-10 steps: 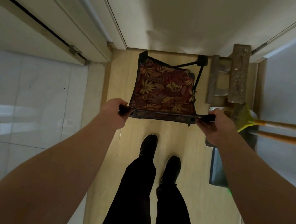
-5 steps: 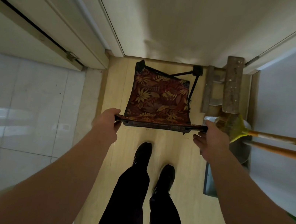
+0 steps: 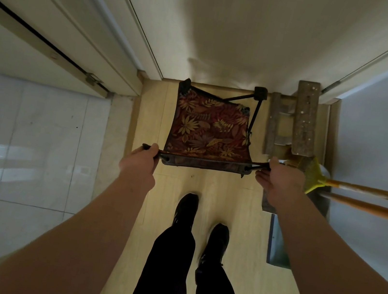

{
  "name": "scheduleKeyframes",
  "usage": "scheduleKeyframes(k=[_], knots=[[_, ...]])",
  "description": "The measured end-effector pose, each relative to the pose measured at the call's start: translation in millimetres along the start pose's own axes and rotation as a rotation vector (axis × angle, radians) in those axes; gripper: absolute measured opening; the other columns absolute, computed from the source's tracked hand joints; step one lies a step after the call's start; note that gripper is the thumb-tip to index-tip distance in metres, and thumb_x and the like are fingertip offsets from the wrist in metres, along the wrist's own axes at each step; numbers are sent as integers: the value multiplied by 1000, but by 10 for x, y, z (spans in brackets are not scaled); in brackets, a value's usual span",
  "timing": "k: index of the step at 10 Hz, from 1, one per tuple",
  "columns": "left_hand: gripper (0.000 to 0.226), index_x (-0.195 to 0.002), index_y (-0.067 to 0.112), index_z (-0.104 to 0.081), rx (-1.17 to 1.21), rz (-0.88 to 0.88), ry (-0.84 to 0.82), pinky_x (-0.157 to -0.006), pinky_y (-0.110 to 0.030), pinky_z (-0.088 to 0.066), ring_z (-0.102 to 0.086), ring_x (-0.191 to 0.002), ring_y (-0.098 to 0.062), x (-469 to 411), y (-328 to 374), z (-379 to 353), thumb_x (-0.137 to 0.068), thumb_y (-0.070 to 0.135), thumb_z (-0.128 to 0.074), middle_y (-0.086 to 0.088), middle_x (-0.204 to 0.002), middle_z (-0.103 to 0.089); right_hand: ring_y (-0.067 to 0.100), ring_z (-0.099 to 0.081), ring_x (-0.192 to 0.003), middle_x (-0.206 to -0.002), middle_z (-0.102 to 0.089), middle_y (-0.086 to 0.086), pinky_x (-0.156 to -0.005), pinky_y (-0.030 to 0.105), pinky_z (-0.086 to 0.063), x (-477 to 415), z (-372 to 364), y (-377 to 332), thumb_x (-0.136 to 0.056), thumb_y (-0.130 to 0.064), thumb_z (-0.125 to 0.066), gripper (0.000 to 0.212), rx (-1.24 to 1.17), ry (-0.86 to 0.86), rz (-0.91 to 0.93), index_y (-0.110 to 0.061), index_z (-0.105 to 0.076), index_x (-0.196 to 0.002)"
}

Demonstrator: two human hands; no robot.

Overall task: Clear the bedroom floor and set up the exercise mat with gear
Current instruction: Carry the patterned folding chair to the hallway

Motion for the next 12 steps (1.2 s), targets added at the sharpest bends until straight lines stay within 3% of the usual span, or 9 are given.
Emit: scheduleKeyframes(k=[1, 2, 3, 4, 6, 7, 8, 10, 12], knots=[[23, -120, 16, -60, -17, -38, -53, -86, -20, -53, -61, -79, -5, -131, 95, -79, -98, 19, -66, 5, -92, -62, 28, -68, -95, -119, -65, 22, -59, 31, -54, -42, -106, -162, -104, -22, -57, 29, 24, -27, 22, 3, -57, -118], [11, -103, 22, -59, 13, -44, -47, -70, -16, -51, -60, -75, -5, -236, 211, -200, -97, 21, -68, 6, -86, -62, 29, -66, -103, -120, -63, 20, -55, 29, -52, -109, -210, -325, -105, -24, -55, 27, 52, -35, 42, 2, -58, -114], [11, -100, 23, -59, -18, -52, -41, -80, -22, -51, -60, -76, -6, -314, 308, -289, -96, 23, -70, 6, -86, -63, 26, -68, -88, -114, -63, 18, -50, 28, -52, -173, -282, -451, -105, -24, -55, 22, 66, -22, 56, -3, -56, -98], [16, -107, 19, -61, -14, -70, -45, -82, -24, -51, -59, -76, -7, -386, 382, -355, -95, 23, -70, 5, -87, -61, 26, -66, -86, -121, -63, 21, -52, 28, -52, -223, -352, -527, -106, -26, -54, 31, 68, -37, 66, 2, -56, -120], [37, -123, 2, -63, -44, -97, -39, -78, -24, -52, -61, -73, -8, -482, 508, -454, -95, 25, -71, 4, -84, -63, 28, -65, -96, -128, -61, 22, -56, 28, -52, -243, -459, -665, -107, -25, -50, 38, 62, -45, 77, 2, -52, -133], [22, -106, 13, -65, -52, -76, -28, -94, -34, -52, -62, -81, -12, -525, 551, -487, -93, 29, -73, 3, -87, -64, 28, -65, -96, -129, -61, 22, -55, 27, -52, -252, -479, -679, -107, -24, -49, 38, 57, -37, 80, 3, -52, -134], [33, -119, 10, -64, -45, -81, -29, -101, -35, -50, -62, -84, -12, -520, 611, -540, -93, 30, -72, 4, -89, -63, 28, -64, -100, -133, -60, 23, -54, 27, -52, -255, -506, -718, -108, -26, -47, 41, 72, -50, 67, 3, -51, -138], [42, -129, 3, -60, -42, -95, -44, -96, -32, -52, -62, -79, -10, -497, 677, -592, -96, 26, -70, 2, -90, -63, 32, -67, -109, -136, -59, 23, -56, 29, -58, -270, -542, -806, -107, -22, -50, 41, 108, -54, 77, 2, -50, -140], [45, -132, 3, -59, -98, -66, -7, -93, -30, -51, -56, -72, -9, -359, 683, -613, -97, 29, -68, 2, -84, -58, 31, -66, -115, -133, -61, 21, -75, 33, -59, -180, -495, -753, -107, -26, -49, 39, 189, -33, 95, -1, -52, -136]])
Point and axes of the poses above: each hand's wrist, its own x-axis away from the middle knuckle, its own z-axis out of the back of the hand, y = z × x, the point moved 1 cm from there along -x, towards the middle knuckle
